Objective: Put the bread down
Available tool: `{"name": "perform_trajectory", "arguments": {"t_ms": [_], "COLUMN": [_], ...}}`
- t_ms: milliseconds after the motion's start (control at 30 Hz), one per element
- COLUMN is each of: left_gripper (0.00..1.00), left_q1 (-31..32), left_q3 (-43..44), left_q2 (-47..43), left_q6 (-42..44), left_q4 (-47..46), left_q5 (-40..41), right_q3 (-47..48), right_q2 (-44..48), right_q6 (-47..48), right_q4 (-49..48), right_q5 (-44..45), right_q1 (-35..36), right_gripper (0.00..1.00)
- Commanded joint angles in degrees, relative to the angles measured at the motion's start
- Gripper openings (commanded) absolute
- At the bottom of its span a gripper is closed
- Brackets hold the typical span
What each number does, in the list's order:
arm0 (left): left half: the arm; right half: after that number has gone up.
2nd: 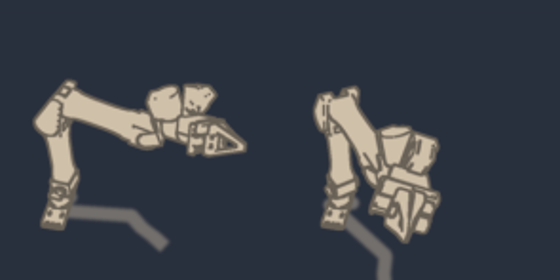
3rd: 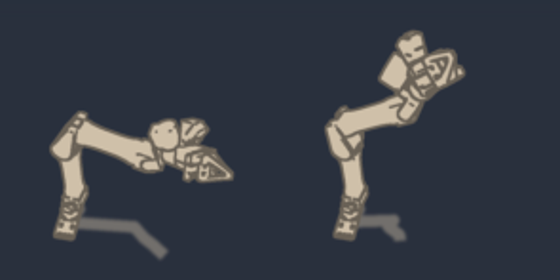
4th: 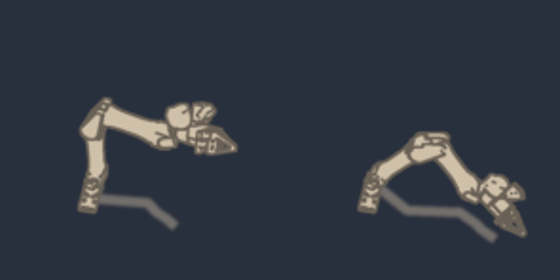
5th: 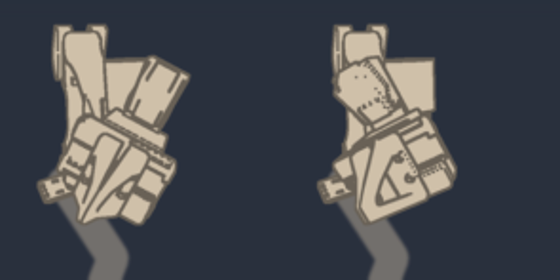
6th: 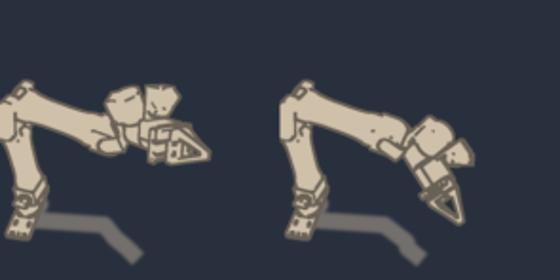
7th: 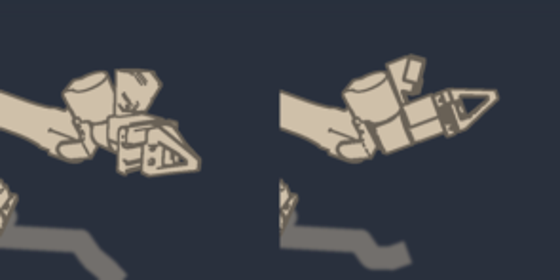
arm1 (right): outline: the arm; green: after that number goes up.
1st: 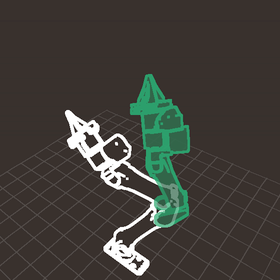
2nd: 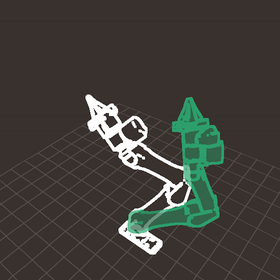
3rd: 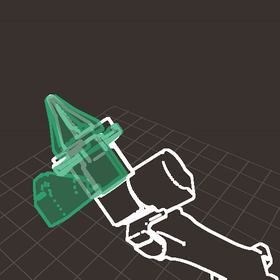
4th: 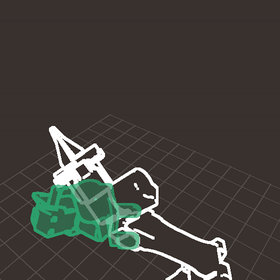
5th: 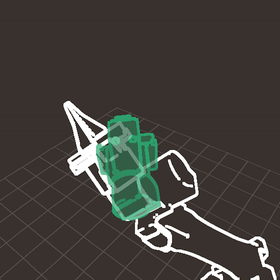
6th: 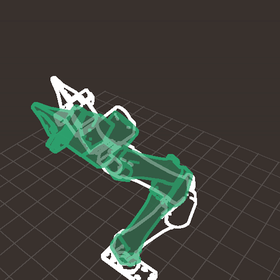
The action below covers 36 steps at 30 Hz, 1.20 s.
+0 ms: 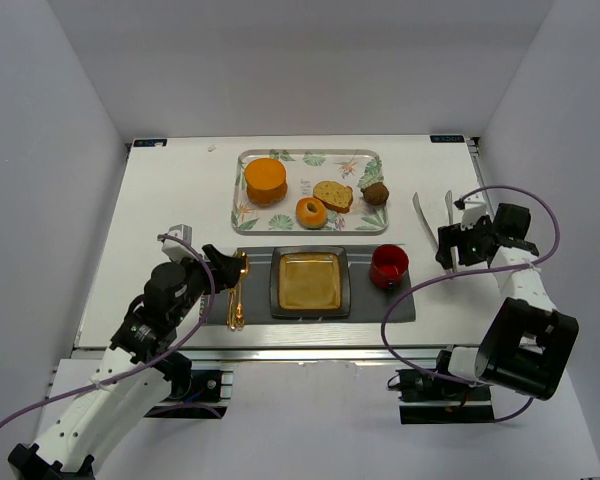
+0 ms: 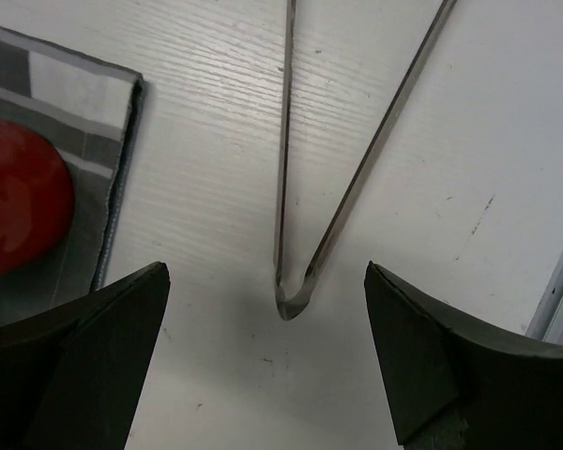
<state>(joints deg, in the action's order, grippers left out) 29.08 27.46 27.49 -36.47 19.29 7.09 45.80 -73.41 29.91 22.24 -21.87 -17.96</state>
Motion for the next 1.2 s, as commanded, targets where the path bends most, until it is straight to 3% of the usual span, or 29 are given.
{"name": "perform_trajectory", "arguments": {"t_ms": [0, 433, 633, 833, 933, 1033, 1167], "left_gripper": [0.76, 0.76, 0.76, 0.76, 0.76, 0.76, 0.76], "left_q1": [0.0, 0.1, 0.0, 0.0, 0.0, 0.0, 0.0], "left_q3": [-0.6, -0.8, -0.4, 0.1, 0.1, 0.3, 0.7], "left_q2": [-0.9, 0.0, 0.0, -0.5, -0.9, -0.9, -0.9], "left_q6": [-0.5, -1.3, -1.6, -1.7, -1.9, -1.9, -1.9], "left_q4": [-0.7, -0.1, 1.0, 2.0, 2.2, 2.2, 2.2], "left_q5": [-0.6, -0.1, 0.4, 0.9, 1.0, 0.9, 0.9], "right_q3": [-0.1, 2.7, 5.4, 6.8, 7.1, 6.9, 9.8], "right_q2": [-2.3, -18.7, -22.9, -25.0, -24.2, -21.4, -15.1], "right_q6": [1.7, 0.7, -2.7, -3.5, -3.1, -2.7, -3.1], "right_q4": [-4.3, -17.5, -19.7, -18.6, -18.0, -18.4, -16.9], "right_q5": [2.8, 6.8, 8.1, 7.7, 6.9, 5.4, 0.4], "right_q1": [-0.1, 3.0, 5.3, 5.4, 5.4, 5.5, 6.5], "right_gripper": [0.89, 0.89, 0.78, 0.48, 0.18, 0.11, 0.09]}}
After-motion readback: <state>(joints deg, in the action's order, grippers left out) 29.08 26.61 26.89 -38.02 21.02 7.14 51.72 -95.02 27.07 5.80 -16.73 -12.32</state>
